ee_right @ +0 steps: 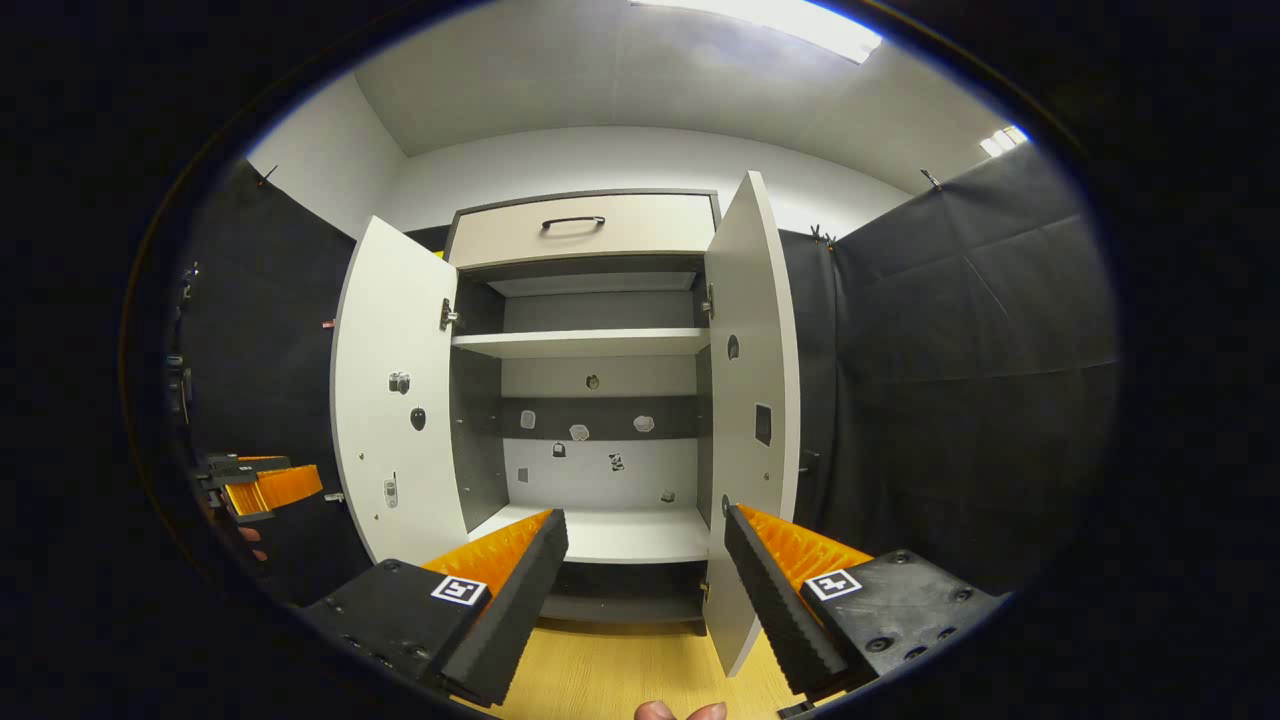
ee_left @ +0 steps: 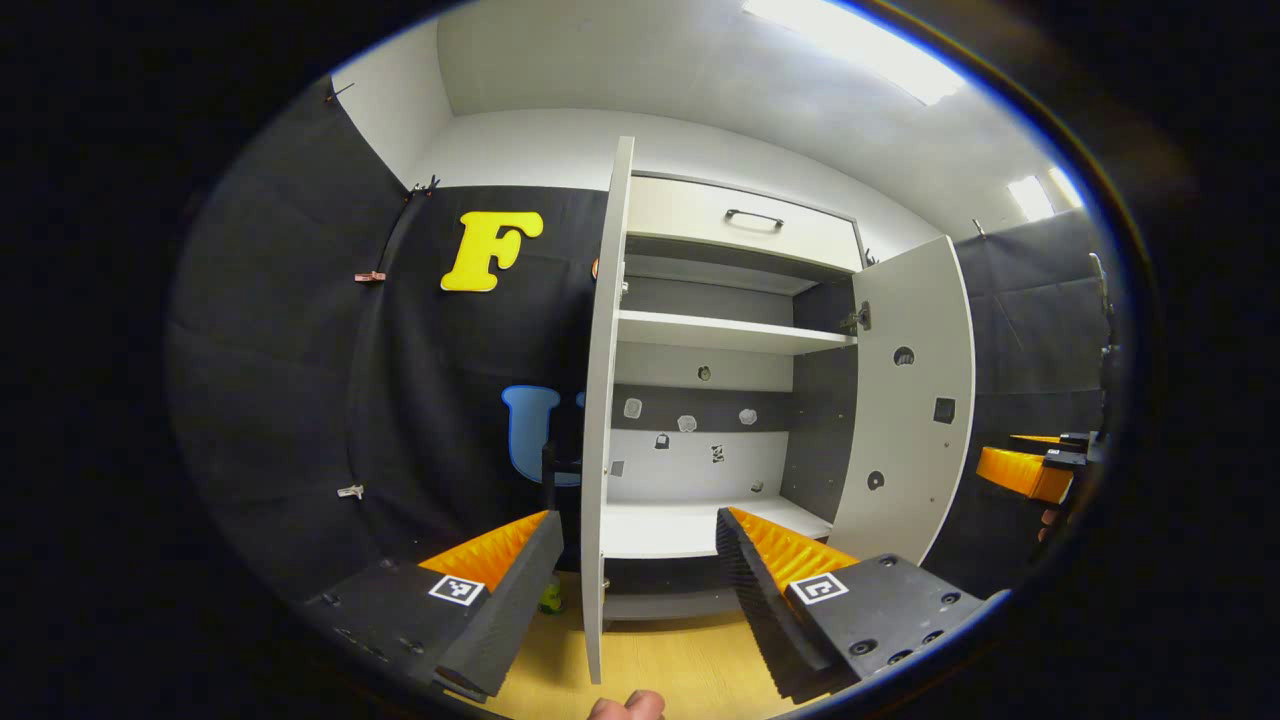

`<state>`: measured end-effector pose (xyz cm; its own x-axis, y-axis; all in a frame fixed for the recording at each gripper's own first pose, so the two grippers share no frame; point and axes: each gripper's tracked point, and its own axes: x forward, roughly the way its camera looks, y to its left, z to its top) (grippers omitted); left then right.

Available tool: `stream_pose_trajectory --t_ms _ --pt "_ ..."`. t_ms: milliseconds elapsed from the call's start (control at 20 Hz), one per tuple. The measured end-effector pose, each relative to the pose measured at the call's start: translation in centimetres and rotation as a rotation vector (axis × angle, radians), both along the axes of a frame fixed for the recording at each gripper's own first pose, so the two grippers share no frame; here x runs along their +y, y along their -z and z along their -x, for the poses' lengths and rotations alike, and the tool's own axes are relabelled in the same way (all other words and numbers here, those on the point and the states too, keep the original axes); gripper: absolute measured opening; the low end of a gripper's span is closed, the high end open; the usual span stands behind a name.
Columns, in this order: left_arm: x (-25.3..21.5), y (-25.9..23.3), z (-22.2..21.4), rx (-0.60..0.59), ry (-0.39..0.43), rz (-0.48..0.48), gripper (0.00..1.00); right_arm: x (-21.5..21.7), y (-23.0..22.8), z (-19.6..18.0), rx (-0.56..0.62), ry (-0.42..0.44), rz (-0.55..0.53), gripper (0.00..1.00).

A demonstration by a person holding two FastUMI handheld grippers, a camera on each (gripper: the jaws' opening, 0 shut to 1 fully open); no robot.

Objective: Open the right door of the double-door shoe cabinet with the right hand, and open the left door with the left hand.

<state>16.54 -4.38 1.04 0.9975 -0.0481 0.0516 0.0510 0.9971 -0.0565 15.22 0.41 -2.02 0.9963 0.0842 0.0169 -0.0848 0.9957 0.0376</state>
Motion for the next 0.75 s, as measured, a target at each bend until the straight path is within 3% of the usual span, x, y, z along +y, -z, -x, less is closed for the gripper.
stream_pose_trajectory --t_ms 350,750 --pt "-0.4 0.1 0.4 0.011 -0.020 0.045 0.95 0.2 -0.2 0.0 -0.011 -0.010 0.005 0.99" --pt "0.3 0.0 0.4 0.002 -0.024 -0.015 0.95 0.3 -0.1 0.0 -0.009 -0.013 0.002 0.99"
